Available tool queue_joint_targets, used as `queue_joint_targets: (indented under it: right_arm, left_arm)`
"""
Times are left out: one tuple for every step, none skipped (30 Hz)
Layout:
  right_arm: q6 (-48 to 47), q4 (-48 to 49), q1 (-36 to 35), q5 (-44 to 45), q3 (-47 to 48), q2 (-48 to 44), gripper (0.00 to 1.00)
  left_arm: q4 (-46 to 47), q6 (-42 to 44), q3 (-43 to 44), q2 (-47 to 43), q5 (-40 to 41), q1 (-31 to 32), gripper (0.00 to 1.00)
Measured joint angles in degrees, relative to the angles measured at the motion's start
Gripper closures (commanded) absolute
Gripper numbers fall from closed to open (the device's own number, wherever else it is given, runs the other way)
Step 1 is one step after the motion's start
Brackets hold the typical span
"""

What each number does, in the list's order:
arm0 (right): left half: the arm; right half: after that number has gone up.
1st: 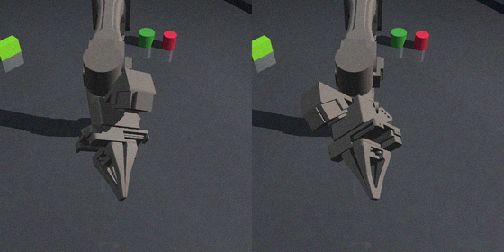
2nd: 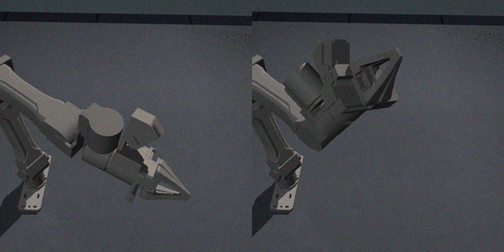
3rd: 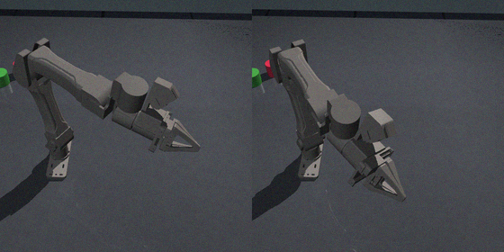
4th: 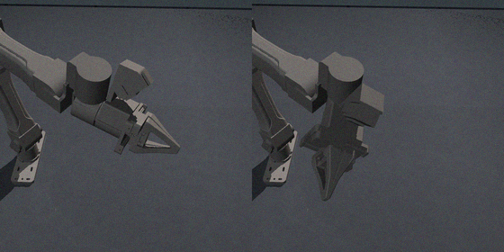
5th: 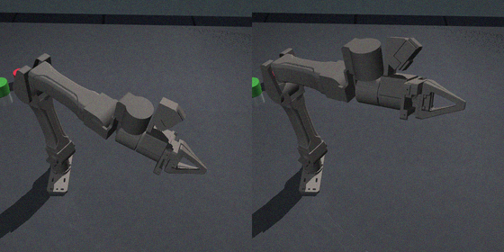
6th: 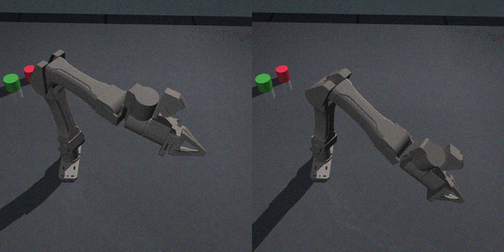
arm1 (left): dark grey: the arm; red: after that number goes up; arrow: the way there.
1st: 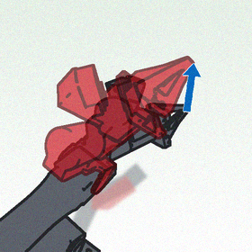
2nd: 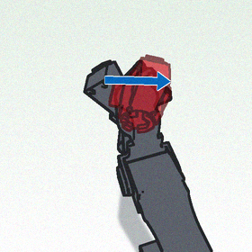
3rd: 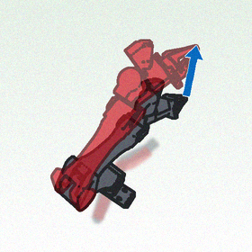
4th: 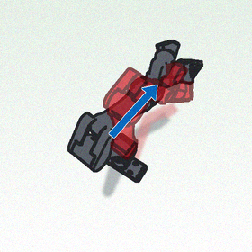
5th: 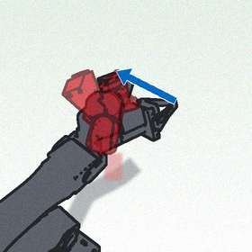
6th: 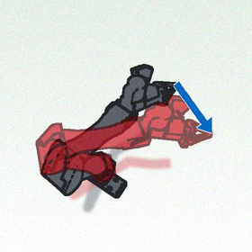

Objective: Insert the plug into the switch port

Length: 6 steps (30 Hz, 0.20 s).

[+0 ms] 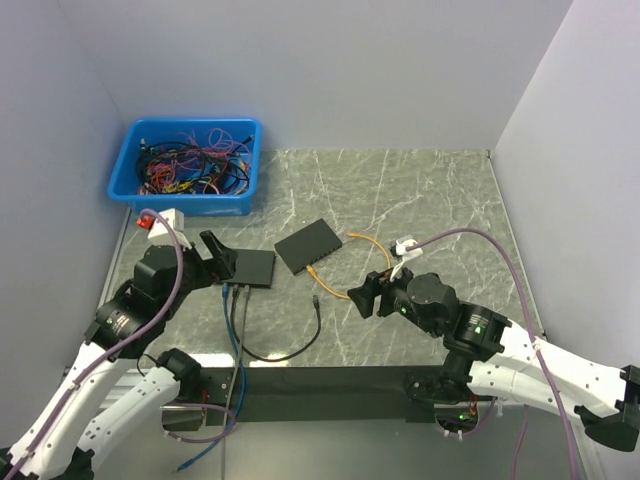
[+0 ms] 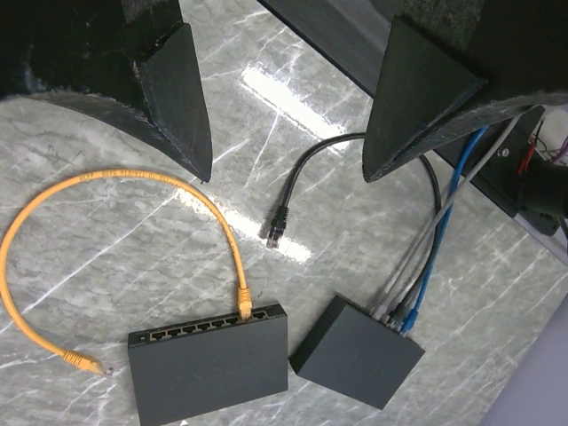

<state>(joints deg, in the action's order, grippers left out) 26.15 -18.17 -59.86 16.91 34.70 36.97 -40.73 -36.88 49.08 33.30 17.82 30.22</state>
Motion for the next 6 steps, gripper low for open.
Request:
queue_joint_targets:
  right_arm:
    - [0.0,0.0,0.0,0.0,0.0,0.1,0.26]
    - [0.0,0.0,0.0,0.0,0.0,0.2,0.27]
    - [0.0,0.0,0.0,0.0,0.0,0.2,0.27]
    - [0.0,0.0,0.0,0.0,0.0,0.2,0.28]
    - [0.0,0.1,0.0,-0.1,0.0,0.2,0.28]
    - [-0.1,0.1,0.0,-0.1,0.0,0.1,0.28]
  left_arm:
    - [0.0,0.0,0.0,0.2,0.0,0.0,0.01]
    - [0.0,0.0,0.0,0.4,0.0,0.0,0.01]
    - [0.0,0.0,0.0,0.6,0.0,0.0,0.01]
    - [0.0,0.0,0.0,0.6,0.0,0.1,0.01]
    - [0.0,0.0,0.0,0.7,0.0,0.2,0.01]
    - [0.0,0.0,0.0,0.7,0.0,0.2,0.01]
